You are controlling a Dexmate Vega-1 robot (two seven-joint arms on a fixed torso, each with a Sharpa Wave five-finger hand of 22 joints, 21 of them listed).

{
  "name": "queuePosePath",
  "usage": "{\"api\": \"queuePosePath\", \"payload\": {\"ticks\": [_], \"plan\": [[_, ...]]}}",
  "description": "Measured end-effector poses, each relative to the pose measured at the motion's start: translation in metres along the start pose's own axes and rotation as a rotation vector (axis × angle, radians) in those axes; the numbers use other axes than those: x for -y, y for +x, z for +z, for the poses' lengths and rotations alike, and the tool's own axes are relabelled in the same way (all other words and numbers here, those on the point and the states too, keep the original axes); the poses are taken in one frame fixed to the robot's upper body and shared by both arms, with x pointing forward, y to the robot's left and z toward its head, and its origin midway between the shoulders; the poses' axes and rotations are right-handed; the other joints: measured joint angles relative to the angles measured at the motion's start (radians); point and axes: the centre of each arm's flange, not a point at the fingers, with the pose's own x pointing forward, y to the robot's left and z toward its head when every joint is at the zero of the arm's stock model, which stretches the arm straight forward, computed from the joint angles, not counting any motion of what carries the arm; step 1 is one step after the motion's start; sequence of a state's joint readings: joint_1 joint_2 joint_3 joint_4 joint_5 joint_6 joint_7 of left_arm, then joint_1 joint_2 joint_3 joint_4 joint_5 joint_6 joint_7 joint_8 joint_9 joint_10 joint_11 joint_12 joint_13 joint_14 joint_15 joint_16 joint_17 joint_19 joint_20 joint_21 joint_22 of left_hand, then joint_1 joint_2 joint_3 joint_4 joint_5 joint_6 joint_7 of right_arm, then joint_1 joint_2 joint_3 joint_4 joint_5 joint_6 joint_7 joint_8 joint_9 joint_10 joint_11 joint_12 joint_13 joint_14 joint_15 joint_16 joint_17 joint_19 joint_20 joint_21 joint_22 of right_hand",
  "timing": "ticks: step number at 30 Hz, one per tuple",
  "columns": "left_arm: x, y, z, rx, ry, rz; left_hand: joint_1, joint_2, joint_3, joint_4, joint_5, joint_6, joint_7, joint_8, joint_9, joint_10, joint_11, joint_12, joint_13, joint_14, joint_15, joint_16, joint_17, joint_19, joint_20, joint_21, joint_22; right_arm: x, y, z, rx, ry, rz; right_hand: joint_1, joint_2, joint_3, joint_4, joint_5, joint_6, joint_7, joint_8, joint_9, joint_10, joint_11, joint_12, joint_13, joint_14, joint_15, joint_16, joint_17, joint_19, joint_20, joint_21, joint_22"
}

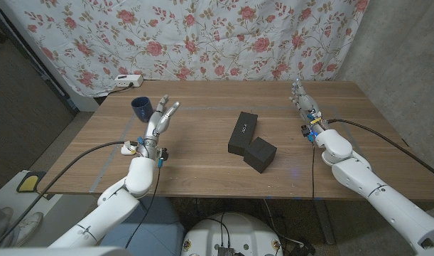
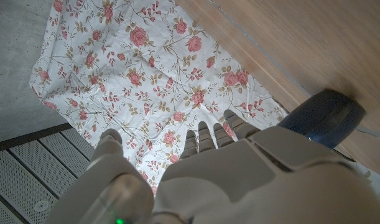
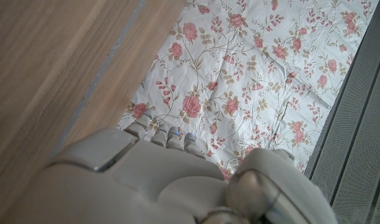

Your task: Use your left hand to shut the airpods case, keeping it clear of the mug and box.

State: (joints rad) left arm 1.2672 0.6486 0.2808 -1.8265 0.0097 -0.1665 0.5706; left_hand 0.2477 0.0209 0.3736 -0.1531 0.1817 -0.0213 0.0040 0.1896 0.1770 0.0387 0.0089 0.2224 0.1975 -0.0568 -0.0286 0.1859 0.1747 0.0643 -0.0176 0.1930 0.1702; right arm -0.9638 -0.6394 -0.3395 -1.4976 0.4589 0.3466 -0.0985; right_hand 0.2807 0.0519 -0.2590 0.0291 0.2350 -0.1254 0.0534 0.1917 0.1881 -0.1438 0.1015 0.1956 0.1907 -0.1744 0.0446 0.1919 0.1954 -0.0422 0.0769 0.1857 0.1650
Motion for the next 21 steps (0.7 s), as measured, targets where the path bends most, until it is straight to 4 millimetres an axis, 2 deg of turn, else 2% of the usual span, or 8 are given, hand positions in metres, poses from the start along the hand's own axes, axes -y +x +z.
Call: {"api": "queuePosePath", "payload": {"ticks": [5, 8, 10, 16, 21], "plan": [[-0.002, -0.007, 0.004, 0.0, 0.022, 0.017, 0.003, -0.003, 0.0, 0.0, 0.0, 0.002, 0.002, 0.0, 0.0, 0.001, -0.002, 0.0, 0.0, 0.003, 0.003, 0.0, -0.003, 0.0, 0.0, 0.0, 0.0, 0.002, -0.001, 0.0, -0.004, -0.007, -0.005, 0.004, 0.004, 0.0, 0.0, 0.0, 0.0, 0.0, 0.0, 0.001, 0.0, 0.0, 0.0, 0.0, 0.0, 0.0, 0.0, 0.0, 0.0, 0.0, 0.0, 0.0], [-0.005, -0.009, 0.005, -0.002, 0.036, 0.022, 0.008, 0.0, 0.0, 0.0, 0.0, 0.002, 0.002, 0.0, 0.0, 0.001, -0.002, 0.0, 0.0, 0.005, 0.005, 0.0, -0.003, 0.0, 0.026, 0.0, 0.0, 0.003, -0.002, 0.0, -0.005, -0.007, -0.006, 0.004, 0.004, 0.0, 0.0, 0.0, 0.0, 0.0, 0.0, 0.001, 0.0, 0.0, 0.0, 0.0, 0.0, 0.0, 0.0, 0.0, 0.0, 0.0, 0.0, 0.0], [-0.007, -0.011, 0.006, -0.002, 0.051, 0.03, 0.008, 0.0, 0.0, 0.0, 0.0, 0.002, 0.002, 0.0, 0.0, 0.001, -0.002, 0.0, 0.0, 0.005, 0.005, 0.0, -0.002, -0.002, 0.034, 0.0, 0.0, 0.003, -0.002, -0.001, -0.007, -0.006, -0.006, 0.004, 0.004, 0.0, 0.0, 0.0, 0.0, 0.0, 0.0, 0.001, 0.0, 0.0, 0.0, 0.0, 0.0, 0.0, 0.0, 0.0, 0.0, 0.0, 0.0, 0.0], [-0.011, -0.016, 0.007, -0.002, 0.081, 0.048, 0.012, -0.004, 0.0, 0.0, 0.0, 0.002, 0.002, 0.0, 0.0, 0.006, 0.004, 0.0, 0.0, 0.009, 0.009, 0.0, 0.0, -0.002, 0.034, 0.0, 0.0, 0.004, -0.002, -0.001, -0.011, -0.003, -0.006, 0.004, 0.004, 0.0, 0.0, 0.0, 0.0, 0.0, 0.0, 0.001, 0.001, -0.001, 0.0, 0.0, 0.0, 0.0, 0.0, 0.0, 0.0, 0.0, 0.0, 0.0], [-0.014, -0.021, 0.008, -0.007, 0.097, 0.065, 0.012, -0.004, 0.0, 0.0, 0.0, 0.002, 0.001, 0.0, 0.0, 0.006, 0.004, 0.0, 0.0, 0.012, 0.013, 0.0, 0.0, -0.002, 0.034, 0.0, 0.0, 0.005, -0.001, -0.004, -0.016, 0.007, -0.012, 0.008, 0.008, 0.004, -0.004, 0.0, 0.008, 0.008, 0.0, 0.0, 0.013, -0.013, 0.002, 0.0, 0.005, -0.005, 0.0, 0.0, 0.0, 0.0, 0.0, 0.0]]}}
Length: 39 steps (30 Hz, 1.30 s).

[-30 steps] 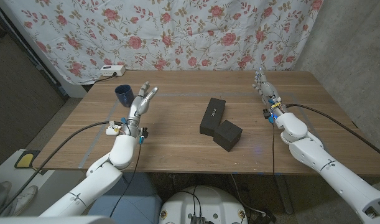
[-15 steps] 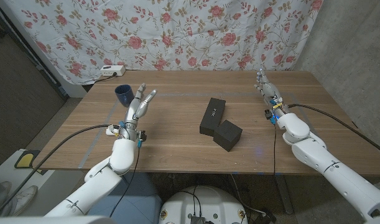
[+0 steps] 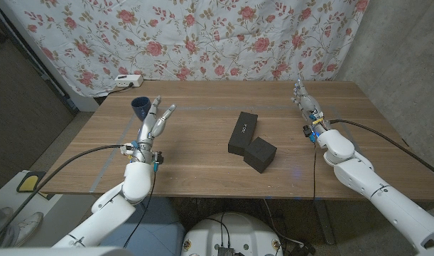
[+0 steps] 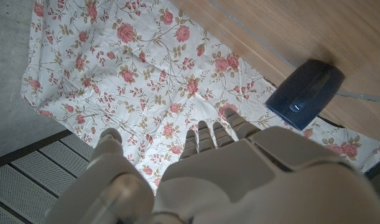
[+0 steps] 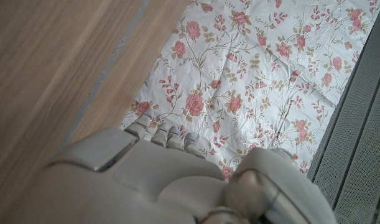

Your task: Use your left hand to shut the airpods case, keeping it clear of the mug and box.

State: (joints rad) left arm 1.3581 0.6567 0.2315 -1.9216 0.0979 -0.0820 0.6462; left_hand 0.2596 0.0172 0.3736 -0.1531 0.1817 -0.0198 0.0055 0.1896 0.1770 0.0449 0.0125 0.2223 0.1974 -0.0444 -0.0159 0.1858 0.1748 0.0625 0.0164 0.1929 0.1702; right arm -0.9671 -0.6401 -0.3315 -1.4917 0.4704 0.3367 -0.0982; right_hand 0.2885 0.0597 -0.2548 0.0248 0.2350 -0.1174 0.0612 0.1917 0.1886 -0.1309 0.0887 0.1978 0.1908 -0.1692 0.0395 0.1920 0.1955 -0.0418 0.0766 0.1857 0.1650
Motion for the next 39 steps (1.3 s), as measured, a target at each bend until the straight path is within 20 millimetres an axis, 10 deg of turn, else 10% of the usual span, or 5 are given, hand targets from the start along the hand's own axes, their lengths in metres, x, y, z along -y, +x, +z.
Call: {"api": "queuePosePath", "payload": {"ticks": [39], "plan": [[-0.028, -0.026, -0.007, -0.097, 0.18, 0.089, 0.009, 0.001, 0.0, 0.0, 0.0, 0.011, 0.0, 0.0, 0.0, 0.012, -0.002, 0.008, 0.005, -0.004, 0.004, 0.0, 0.0, 0.0, 0.0, 0.0, 0.0, -0.003, 0.006, -0.002, 0.025, 0.014, -0.022, 0.005, 0.005, 0.004, -0.004, 0.0, -0.01, 0.005, 0.0, -0.002, 0.0, 0.0, 0.002, 0.0, -0.005, -0.005, 0.005, 0.0, 0.009, -0.009, 0.0, 0.0]]}}
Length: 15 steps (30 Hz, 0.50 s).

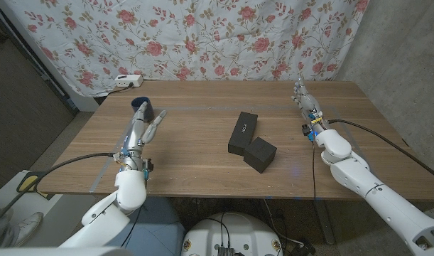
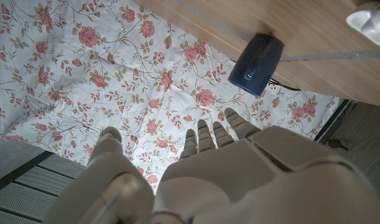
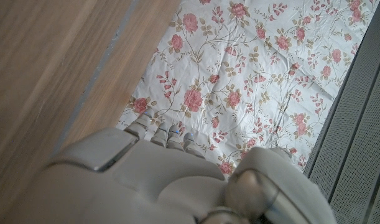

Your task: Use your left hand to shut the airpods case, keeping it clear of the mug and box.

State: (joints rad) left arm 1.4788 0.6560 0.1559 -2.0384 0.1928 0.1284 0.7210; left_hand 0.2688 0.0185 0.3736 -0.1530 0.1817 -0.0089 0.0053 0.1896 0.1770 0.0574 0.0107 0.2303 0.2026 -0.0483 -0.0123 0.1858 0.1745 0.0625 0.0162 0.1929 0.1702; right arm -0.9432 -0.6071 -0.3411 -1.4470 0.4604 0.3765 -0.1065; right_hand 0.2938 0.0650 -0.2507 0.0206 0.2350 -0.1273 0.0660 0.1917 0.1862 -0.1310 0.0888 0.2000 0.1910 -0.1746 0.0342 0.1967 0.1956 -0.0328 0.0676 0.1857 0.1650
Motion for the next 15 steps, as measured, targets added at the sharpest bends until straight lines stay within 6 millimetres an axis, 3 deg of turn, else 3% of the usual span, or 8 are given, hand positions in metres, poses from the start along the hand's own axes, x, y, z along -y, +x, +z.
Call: {"api": "queuePosePath", "payload": {"ticks": [15], "plan": [[-0.013, -0.007, -0.011, -0.035, 0.067, 0.021, 0.009, -0.001, 0.0, 0.0, 0.0, 0.0, 0.0, 0.0, 0.0, 0.0, 0.0, 0.0, 0.0, 0.0, 0.0, 0.0, 0.0, 0.0, 0.0, 0.0, 0.0, -0.004, 0.002, 0.002, 0.018, 0.004, 0.018, 0.004, 0.004, 0.0, 0.0, 0.0, 0.0, 0.0, 0.0, 0.0, 0.0, 0.0, 0.0, 0.0, 0.0, 0.0, 0.0, 0.0, 0.0, 0.0, 0.0, 0.0]]}}
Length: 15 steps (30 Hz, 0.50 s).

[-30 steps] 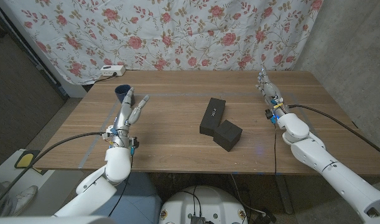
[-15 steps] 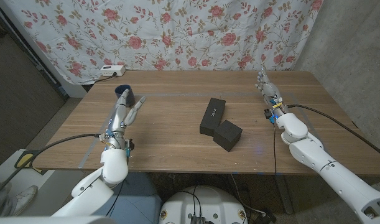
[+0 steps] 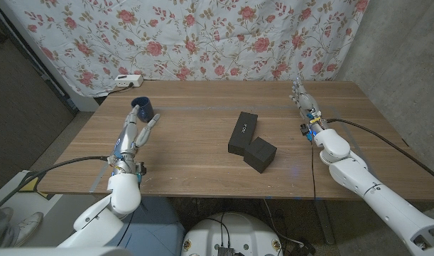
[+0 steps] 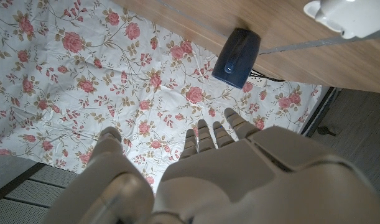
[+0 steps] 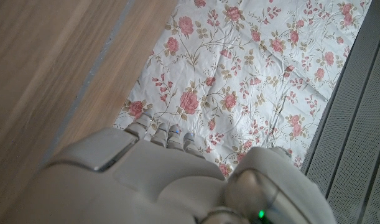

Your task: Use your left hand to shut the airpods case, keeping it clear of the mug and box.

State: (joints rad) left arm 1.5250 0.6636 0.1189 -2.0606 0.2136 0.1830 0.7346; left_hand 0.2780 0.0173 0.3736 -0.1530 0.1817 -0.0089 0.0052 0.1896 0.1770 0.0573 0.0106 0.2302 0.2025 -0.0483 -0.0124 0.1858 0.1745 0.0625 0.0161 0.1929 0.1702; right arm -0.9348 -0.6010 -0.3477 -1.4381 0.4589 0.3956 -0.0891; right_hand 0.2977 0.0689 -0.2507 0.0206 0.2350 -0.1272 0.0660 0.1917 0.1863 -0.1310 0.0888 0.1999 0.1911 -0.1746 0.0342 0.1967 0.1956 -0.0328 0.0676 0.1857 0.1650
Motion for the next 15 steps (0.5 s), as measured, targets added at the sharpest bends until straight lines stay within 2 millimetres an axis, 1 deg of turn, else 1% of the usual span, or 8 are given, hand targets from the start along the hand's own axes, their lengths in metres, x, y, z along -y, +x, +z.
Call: {"api": "queuePosePath", "payload": {"ticks": [4, 6, 10, 11, 13, 15], "plan": [[-0.0016, -0.0022, -0.0034, -0.012, 0.016, 0.004, 0.004, 0.0, 0.0, 0.0, 0.0, 0.0, 0.0, 0.0, 0.0, 0.0, 0.0, 0.0, 0.0, 0.0, 0.0, 0.0, 0.0, 0.0, 0.0, 0.0, 0.0, -0.0008, 0.0007, 0.001, 0.006, -0.001, 0.007, 0.0, 0.0, 0.0, 0.0, 0.0, 0.0, 0.0, 0.0, 0.0, 0.0, 0.0, 0.0, 0.0, 0.0, 0.0, 0.0, 0.0, 0.0, 0.0, 0.0, 0.0], [-0.0024, -0.0029, -0.0043, -0.016, 0.021, 0.006, 0.012, 0.004, 0.0, 0.0, 0.0, 0.0, 0.0, 0.0, 0.0, 0.0, 0.0, 0.0, 0.0, 0.0, 0.0, 0.0, 0.0, 0.0, 0.0, 0.0, 0.0, -0.0009, 0.0007, 0.0013, 0.007, -0.007, 0.01, 0.0, 0.0, 0.0, 0.0, 0.0, 0.0, 0.0, 0.0, 0.0, 0.0, 0.0, 0.0, 0.0, 0.005, -0.005, 0.0, 0.0, -0.003, 0.003, 0.0, 0.0], [-0.0043, -0.005, -0.0062, -0.023, 0.038, 0.014, 0.017, 0.009, 0.003, -0.003, 0.0, -0.002, -0.002, 0.0, 0.0, 0.0, 0.0, 0.0, 0.0, 0.0, 0.0, 0.0, 0.0, 0.0, 0.0, 0.0, 0.0, -0.0007, 0.0006, 0.0024, 0.011, -0.026, 0.015, 0.0, 0.0, 0.0, 0.0, 0.0, 0.0, 0.0, 0.0, 0.0, 0.001, -0.001, 0.0, 0.0, 0.005, -0.005, 0.0, -0.005, -0.004, 0.004, 0.0, 0.0], [-0.0043, -0.005, -0.0062, -0.022, 0.038, 0.014, 0.017, 0.009, 0.003, -0.003, 0.0, -0.002, -0.002, 0.0, 0.0, 0.004, -0.004, 0.0, 0.0, 0.0, 0.0, 0.0, 0.0, 0.0, 0.0, 0.0, 0.0, -0.0008, 0.0006, 0.0028, 0.013, -0.031, 0.016, 0.0, 0.0, 0.0, 0.0, 0.0, 0.0, 0.0, 0.0, 0.0, 0.005, -0.003, 0.0, 0.0, 0.005, -0.005, 0.0, -0.005, -0.004, 0.004, 0.0, 0.0], [-0.0047, -0.0056, -0.0071, -0.023, 0.049, 0.015, 0.022, 0.014, 0.003, -0.003, 0.0, -0.002, -0.002, 0.0, 0.0, 0.005, -0.005, 0.0, 0.0, 0.0, 0.0, 0.0, 0.0, 0.0, 0.0, 0.0, 0.0, -0.0006, 0.0008, 0.0033, 0.014, -0.032, 0.017, 0.0, 0.0, 0.0, 0.0, 0.0, 0.005, -0.005, 0.0, 0.0, 0.009, -0.002, 0.0, 0.0, 0.005, -0.005, 0.0, -0.005, -0.004, 0.004, 0.0, 0.0], [-0.0051, -0.0072, -0.008, -0.025, 0.058, 0.015, 0.026, 0.011, 0.003, -0.003, 0.0, -0.002, -0.002, 0.0, 0.0, 0.005, -0.005, 0.0, 0.0, 0.0, 0.0, 0.0, 0.0, 0.0, 0.0, 0.0, 0.0, -0.0006, 0.0008, 0.0041, 0.017, -0.04, 0.018, 0.0, 0.0, 0.0, 0.0, 0.0, 0.006, -0.005, 0.0, 0.0, 0.009, -0.002, 0.0, 0.0, 0.005, -0.005, 0.0, -0.005, -0.004, 0.004, 0.0, 0.0]]}}
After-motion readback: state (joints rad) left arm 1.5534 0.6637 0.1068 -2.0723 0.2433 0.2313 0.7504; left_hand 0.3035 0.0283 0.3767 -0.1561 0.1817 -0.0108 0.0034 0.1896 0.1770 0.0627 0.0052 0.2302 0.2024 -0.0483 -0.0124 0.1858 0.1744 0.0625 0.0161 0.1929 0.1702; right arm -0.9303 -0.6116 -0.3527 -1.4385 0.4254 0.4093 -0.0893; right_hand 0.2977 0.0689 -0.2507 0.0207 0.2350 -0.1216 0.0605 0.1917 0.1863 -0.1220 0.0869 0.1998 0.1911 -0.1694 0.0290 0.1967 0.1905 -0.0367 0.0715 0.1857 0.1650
